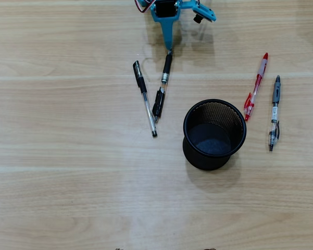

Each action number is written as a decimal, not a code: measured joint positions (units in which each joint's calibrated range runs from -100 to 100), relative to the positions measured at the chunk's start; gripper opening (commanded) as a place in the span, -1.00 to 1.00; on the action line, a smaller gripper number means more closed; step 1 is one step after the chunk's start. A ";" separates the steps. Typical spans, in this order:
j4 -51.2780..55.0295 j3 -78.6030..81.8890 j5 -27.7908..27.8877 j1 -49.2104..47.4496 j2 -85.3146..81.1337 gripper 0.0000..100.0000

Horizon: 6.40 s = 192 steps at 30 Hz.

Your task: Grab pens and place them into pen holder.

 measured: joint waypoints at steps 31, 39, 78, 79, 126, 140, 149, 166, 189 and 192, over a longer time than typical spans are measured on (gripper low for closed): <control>14.04 -91.72 -29.84 15.11 108.34 -0.44; 14.13 -91.81 -32.29 12.83 112.48 -0.44; -12.23 -94.47 -27.80 18.74 100.21 -0.96; -16.11 -94.47 -28.12 17.48 98.43 -0.96; 12.49 -79.59 -14.71 -0.25 80.24 -0.54; 2.24 -69.68 -10.95 -2.11 96.74 -0.53; 1.46 -69.68 -10.90 -2.03 103.34 -0.54; -9.73 -68.88 -12.42 -6.08 100.89 -0.97; -58.14 -74.99 -53.99 -5.32 90.06 -0.96; -58.23 -75.08 -54.20 -5.15 92.09 -0.95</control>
